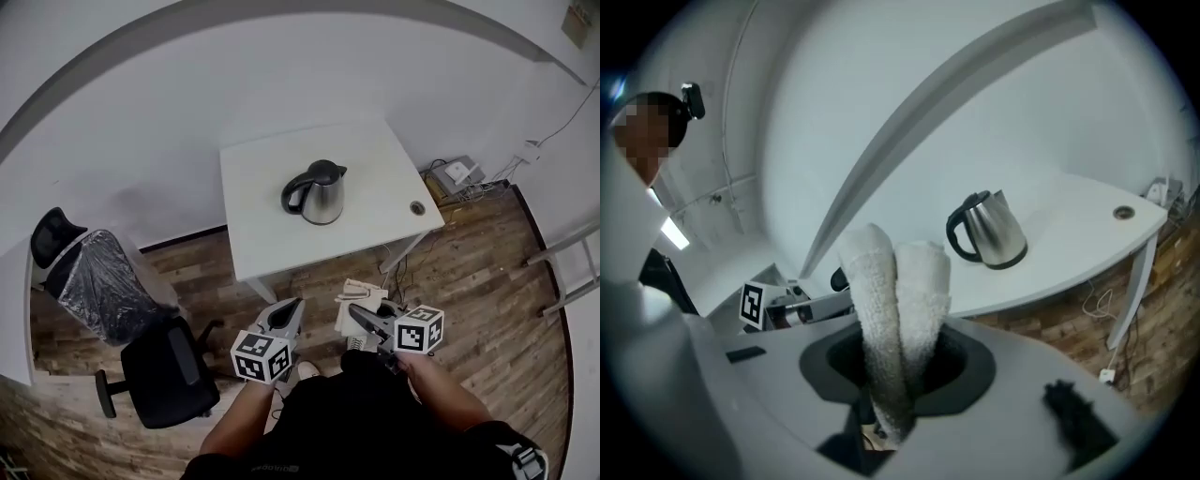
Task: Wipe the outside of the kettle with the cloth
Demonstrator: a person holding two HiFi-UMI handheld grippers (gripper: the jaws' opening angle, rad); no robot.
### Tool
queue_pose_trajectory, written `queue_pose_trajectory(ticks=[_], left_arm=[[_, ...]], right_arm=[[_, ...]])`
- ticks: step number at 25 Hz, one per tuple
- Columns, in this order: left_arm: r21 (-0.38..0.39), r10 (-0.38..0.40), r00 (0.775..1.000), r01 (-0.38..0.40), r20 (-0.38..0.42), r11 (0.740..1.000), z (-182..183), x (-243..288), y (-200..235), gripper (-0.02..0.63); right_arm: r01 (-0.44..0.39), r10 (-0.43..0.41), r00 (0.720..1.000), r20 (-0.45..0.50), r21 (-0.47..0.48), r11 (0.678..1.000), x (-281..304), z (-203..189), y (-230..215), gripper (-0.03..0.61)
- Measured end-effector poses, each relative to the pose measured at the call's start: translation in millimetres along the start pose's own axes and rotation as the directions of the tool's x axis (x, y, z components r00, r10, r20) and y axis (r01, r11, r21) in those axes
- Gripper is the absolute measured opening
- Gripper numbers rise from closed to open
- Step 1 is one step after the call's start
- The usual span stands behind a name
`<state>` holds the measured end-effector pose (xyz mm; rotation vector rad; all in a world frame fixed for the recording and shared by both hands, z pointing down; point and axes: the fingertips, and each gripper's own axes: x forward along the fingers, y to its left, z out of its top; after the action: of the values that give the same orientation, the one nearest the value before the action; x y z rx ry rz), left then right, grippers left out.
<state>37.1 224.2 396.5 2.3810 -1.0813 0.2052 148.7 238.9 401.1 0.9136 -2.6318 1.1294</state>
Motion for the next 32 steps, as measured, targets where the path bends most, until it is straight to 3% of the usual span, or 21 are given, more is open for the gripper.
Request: queue_pose_trajectory(ticks=[4,6,11,14,22,32], left_arm=[[0.039,0.031,0.999,-0.032,0.023,0.999,11,-5,-8,0.005],[0.04,0.068,0.997,-0.069,0.033,0.997,14,-7,-4,0.005],[-0.003,0.17,0.984,-0.17,0.043,0.985,14,3,-1,0.006],[0.018,0.192,0.98,-0.193,0.05,0.981,17,19,-14,0.006],[0.083,0.191,0.982,-0.19,0.001,0.978,-5,48,-59,0.006],[0.086,0.218,0.976,-0.219,0.014,0.972,5,50,-65,0.006]], right_arm=[[0.085,-0.085,0.996,0.009,-0.168,0.982,-30,3,-2,0.097],[0.097,-0.092,0.995,0.032,-0.201,0.975,-42,8,-6,0.097],[0.079,-0.072,0.997,0.042,-0.219,0.972,-63,25,-25,0.095],[0.08,-0.069,0.996,0.053,-0.245,0.966,-76,39,-39,0.095],[0.05,-0.039,0.998,0.044,-0.271,0.961,-88,51,-60,0.095],[0.026,-0.022,1.0,0.018,-0.266,0.964,-92,47,-71,0.095]])
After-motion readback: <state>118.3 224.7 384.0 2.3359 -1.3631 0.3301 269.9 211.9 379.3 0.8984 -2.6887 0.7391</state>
